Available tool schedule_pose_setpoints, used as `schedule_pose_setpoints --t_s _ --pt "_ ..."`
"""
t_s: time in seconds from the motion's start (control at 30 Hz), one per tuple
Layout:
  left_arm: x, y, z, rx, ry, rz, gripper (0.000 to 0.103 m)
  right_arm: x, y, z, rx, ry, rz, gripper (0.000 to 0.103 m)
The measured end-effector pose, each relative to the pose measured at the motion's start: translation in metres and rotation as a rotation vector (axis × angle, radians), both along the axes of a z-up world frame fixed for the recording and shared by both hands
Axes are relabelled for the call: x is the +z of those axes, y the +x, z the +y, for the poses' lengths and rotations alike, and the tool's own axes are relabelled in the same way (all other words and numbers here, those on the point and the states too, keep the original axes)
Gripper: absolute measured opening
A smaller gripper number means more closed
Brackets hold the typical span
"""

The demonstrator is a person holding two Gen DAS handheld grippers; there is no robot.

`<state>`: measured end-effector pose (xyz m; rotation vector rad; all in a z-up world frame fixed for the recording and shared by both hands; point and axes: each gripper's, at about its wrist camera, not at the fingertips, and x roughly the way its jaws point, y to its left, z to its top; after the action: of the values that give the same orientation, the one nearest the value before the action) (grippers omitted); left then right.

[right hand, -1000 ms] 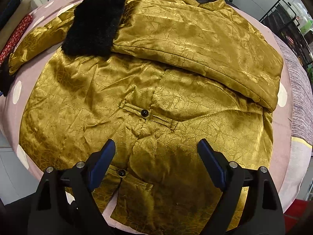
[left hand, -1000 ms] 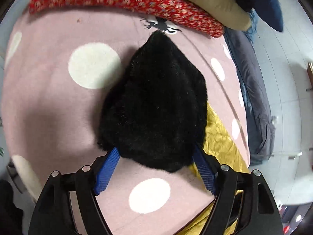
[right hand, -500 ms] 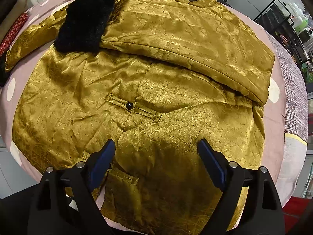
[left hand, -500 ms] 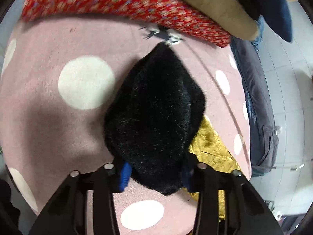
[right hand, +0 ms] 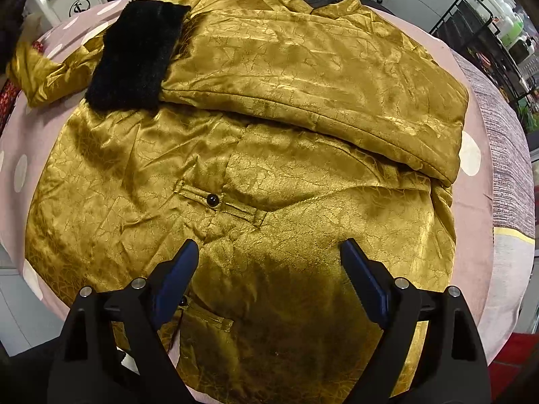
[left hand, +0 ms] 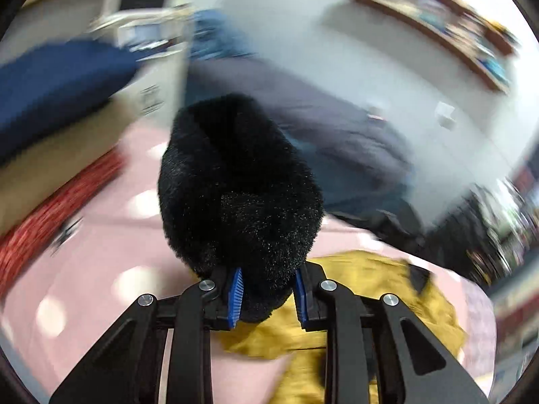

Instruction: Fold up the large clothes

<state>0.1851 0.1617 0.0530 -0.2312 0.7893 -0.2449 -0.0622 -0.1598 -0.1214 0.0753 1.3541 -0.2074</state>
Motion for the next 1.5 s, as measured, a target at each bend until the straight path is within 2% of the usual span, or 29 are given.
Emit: schedule_pose_setpoints --t_s 0.1,0.2,0.3,0.4,0.53,0.63,0.7,0.73,0.77,0.8,0.83,0.87,0.97,1.13,1.23,1.33,1.5 --pt "0.015 -0.012 -0.074 -0.162 -0.03 -0.026 0.024 0.001 0.0 -0.008 -0.02 0.003 -0.01 0.086" --pt "0.013 -0.029 -0.144 -0.306 -0.032 -0.018 0.024 0.003 -0.002 -0.019 -0.06 0.006 -0.02 0.086" --pt "0.004 -0.053 -0.205 -0.428 -0.006 -0.011 0.024 0.004 -0.006 -0.035 -0.117 0.013 -0.027 0.086" --pt "-0.002 -0.084 -0.263 -0.559 0.059 -0.038 0.024 0.003 -0.012 -0.048 -0.172 0.025 -0.027 0.086" --pt "-0.017 -0.118 -0.309 -0.675 0.145 -0.056 0.024 -0.001 -0.021 -0.061 -0.215 0.028 -0.021 0.086" --pt "-0.035 -0.132 -0.33 -0.73 0.195 -0.026 0.024 -0.004 -0.028 -0.066 -0.231 0.03 -0.015 0.086" --pt "-0.052 -0.14 -0.343 -0.777 0.231 0.027 0.024 -0.006 -0.031 -0.07 -0.243 0.038 -0.015 0.086" --pt "-0.057 -0.142 -0.345 -0.786 0.241 0.038 0.028 -0.006 -0.031 -0.072 -0.25 0.043 -0.015 0.086" --pt "-0.066 -0.144 -0.351 -0.806 0.248 0.061 0.04 -0.007 -0.031 -0.073 -0.254 0.044 -0.016 0.086" --pt "-0.072 -0.147 -0.354 -0.833 0.237 0.092 0.046 -0.007 -0.031 -0.075 -0.259 0.045 -0.017 0.086" --pt "-0.075 -0.148 -0.354 -0.847 0.222 0.111 0.057 -0.007 -0.03 -0.077 -0.264 0.05 -0.017 0.086" --pt "-0.077 -0.149 -0.354 -0.848 0.212 0.129 0.068 -0.007 -0.03 -0.078 -0.267 0.053 -0.017 0.086" --pt "-0.081 -0.151 -0.348 -0.825 0.186 0.15 0.081 -0.008 -0.026 -0.085 -0.272 0.057 -0.019 0.086" --pt "-0.085 -0.145 -0.317 -0.741 0.174 0.18 0.082 -0.009 -0.023 -0.094 -0.297 0.07 -0.019 0.086" --pt "-0.093 -0.135 -0.282 -0.63 0.195 0.203 0.082 -0.003 -0.02 -0.096 -0.306 0.06 -0.039 0.086" --pt "-0.109 -0.13 -0.241 -0.507 0.255 0.219 0.082 0.012 -0.013 -0.098 -0.311 0.033 -0.095 0.086" --pt "-0.136 -0.131 -0.202 -0.415 0.308 0.297 0.082 0.05 0.008 -0.091 -0.26 -0.051 -0.267 0.086"
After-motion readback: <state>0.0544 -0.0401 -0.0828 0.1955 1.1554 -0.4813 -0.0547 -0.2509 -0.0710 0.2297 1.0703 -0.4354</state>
